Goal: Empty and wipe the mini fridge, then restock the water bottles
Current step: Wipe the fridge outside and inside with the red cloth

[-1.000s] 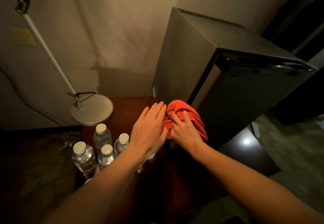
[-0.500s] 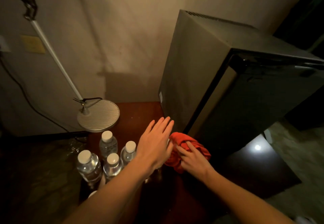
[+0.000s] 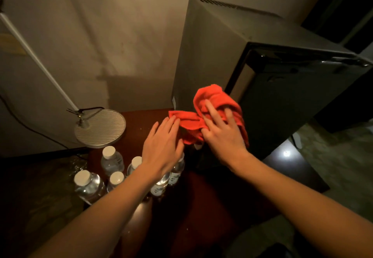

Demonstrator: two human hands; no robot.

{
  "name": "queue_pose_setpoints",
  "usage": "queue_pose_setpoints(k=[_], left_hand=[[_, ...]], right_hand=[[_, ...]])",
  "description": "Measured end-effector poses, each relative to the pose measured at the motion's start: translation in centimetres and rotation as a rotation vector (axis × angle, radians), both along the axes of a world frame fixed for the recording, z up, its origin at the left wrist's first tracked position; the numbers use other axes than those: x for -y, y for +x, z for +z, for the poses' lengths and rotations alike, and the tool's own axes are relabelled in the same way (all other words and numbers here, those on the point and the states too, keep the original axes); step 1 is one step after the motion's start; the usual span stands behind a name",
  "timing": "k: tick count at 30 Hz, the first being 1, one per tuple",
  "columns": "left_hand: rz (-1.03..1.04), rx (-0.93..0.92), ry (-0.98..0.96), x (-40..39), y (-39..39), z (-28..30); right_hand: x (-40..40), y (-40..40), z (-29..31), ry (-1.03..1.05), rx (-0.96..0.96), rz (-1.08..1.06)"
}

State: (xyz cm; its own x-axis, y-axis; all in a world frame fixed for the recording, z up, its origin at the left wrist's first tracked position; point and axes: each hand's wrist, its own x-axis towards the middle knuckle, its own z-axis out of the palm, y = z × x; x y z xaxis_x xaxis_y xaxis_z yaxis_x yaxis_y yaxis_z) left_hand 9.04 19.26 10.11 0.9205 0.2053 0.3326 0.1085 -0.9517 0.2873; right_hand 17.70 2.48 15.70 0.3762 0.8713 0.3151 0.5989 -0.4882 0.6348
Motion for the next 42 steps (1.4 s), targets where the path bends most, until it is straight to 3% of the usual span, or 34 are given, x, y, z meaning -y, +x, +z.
queue_pose_setpoints(k=[5, 13, 16, 22, 29, 37, 42], left_hand=[[-0.001, -0.006, -0.011, -0.5, 0.3, -1.3], [-0.020, -0.045, -0.039, -1.0, 1.4, -3.4], [-0.024, -0.038, -0.024, -1.2, 1.5, -3.8], [-0.074, -0.050, -0.050, 0.0, 2.4, -2.6], [-0.107, -0.030, -0.054, 1.3, 2.9, 1.5], [-0.146, 0.164, -0.119, 1.9, 2.1, 7.3], [-0.148, 0.191, -0.145, 1.1, 0.9, 9.0]], right_hand=[[-0.4, 0.4, -5.6, -0.369, -0.156, -0.120], [-2.1, 0.8, -14.3, -0.646, -0.269, -0.227], [-2.1, 1.1, -15.4, -0.686, -0.271, -0.155], [-1.3, 0.7, -11.9, -0.509, -0.258, -0.066], [0.8, 1.1, -3.0, -0.193, -0.142, 0.048], [2.0, 0.5, 6.8, 0.096, 0.023, 0.147], [2.6, -0.4, 11.2, 0.246, 0.109, 0.161]])
